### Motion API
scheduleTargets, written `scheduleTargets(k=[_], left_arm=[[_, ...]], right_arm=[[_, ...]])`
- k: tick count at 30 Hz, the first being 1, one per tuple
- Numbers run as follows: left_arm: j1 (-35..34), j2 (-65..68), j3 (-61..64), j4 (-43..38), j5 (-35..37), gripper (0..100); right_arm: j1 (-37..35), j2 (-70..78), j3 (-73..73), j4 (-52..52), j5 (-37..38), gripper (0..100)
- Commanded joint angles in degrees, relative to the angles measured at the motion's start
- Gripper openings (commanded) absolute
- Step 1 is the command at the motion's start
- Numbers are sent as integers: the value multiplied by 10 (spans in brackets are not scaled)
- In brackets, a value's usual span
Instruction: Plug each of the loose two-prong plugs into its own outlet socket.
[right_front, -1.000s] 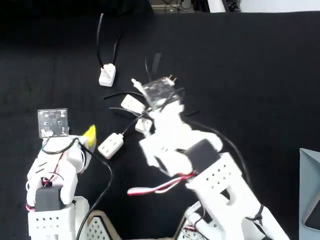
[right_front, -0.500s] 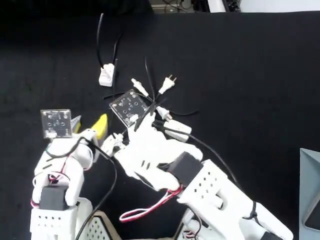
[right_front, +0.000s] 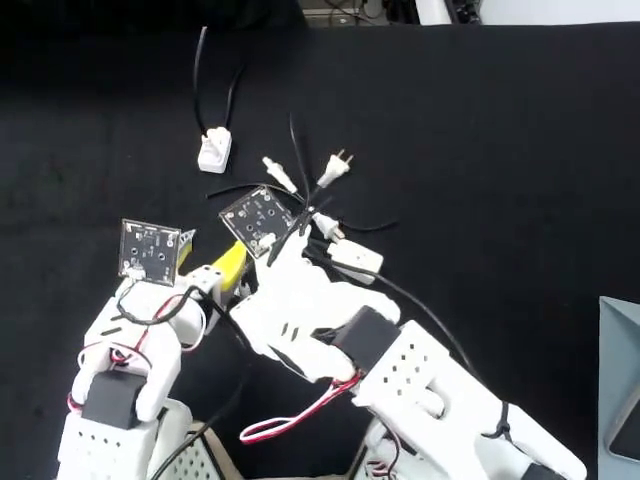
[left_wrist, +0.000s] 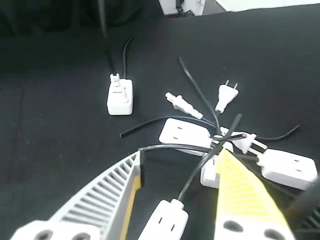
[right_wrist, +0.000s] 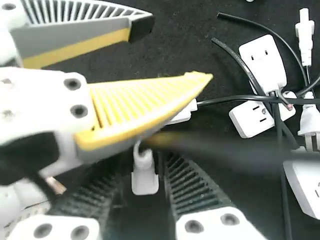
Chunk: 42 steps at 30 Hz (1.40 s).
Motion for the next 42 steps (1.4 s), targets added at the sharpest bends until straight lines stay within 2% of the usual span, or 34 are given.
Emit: scheduleTargets(k=[1, 6, 10, 14, 19, 23, 34, 42], left_arm=[[25, -4, -59, 41, -5, 241], [32, -4, -83, 76, -5, 241], [-13, -4, -87, 70, -5, 242], [-125, -4, -95, 40, -1, 242], [-283, -4, -67, 44, 1, 242], [-354, -4, -10, 44, 1, 242], [-364, -4, 57, 43, 1, 242], [-364, -4, 61, 43, 1, 242]], right_arm=[[-3, -7, -3, -13, 2, 11], [-2, -7, -3, -13, 1, 11], [17, -7, -3, -14, 1, 11], [41, -6, 4, -41, 3, 11], [41, -2, 50, -140, 13, 11], [41, 44, 66, -218, 30, 11], [40, 242, 19, -344, 4, 11], [-3, 271, 17, -363, 4, 11]])
